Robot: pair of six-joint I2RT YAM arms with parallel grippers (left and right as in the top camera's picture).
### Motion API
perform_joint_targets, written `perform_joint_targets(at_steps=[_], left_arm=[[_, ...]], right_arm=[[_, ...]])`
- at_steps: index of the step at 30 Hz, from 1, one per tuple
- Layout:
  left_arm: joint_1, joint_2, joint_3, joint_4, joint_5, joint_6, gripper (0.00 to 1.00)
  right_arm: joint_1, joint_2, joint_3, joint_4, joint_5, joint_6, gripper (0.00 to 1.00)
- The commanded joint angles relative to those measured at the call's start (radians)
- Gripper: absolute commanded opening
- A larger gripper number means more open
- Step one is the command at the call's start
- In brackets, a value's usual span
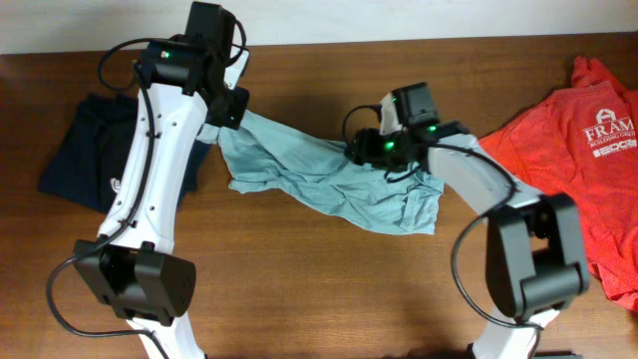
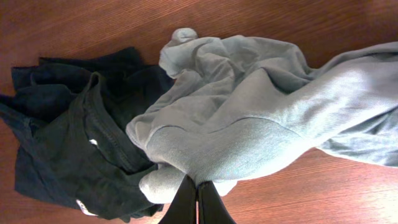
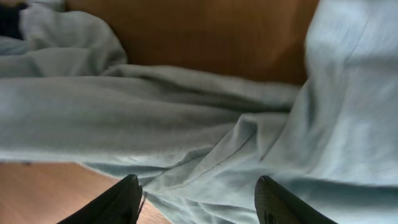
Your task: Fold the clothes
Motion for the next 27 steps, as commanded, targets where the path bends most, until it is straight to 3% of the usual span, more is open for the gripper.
perform_joint_targets(at_steps=[1, 8, 16, 21, 23, 27], left_arm=[[-0.014, -0.017, 0.021, -0.004, -0.004, -0.009, 0.01], [-0.019, -0.017, 0.021, -0.005, -0.004, -0.009, 0.0], [-0.019, -0.018, 0.021, -0.005, -0.004, -0.009, 0.0], [-0.019, -0.018, 0.021, -0.011, -0.004, -0.009, 0.01], [-0.019, -0.018, 0.021, -0.015, -0.005, -0.009, 0.01], [-0.019, -0.018, 0.021, -0.02, -0.005, -0.009, 0.01]], right_arm=[[0.021, 0.036, -0.005, 0.001, 0.059, 0.24, 0.63], [0.021, 0.051, -0.005, 0.011, 0.108, 0.367, 0.64], [0.021, 0.084, -0.005, 0.053, 0.185, 0.393, 0.62], [0.021, 0.105, -0.005, 0.071, 0.185, 0.41, 0.39], [0.021, 0.105, -0.005, 0.071, 0.185, 0.41, 0.34], [0.013, 0.096, -0.004, 0.065, 0.173, 0.393, 0.1]])
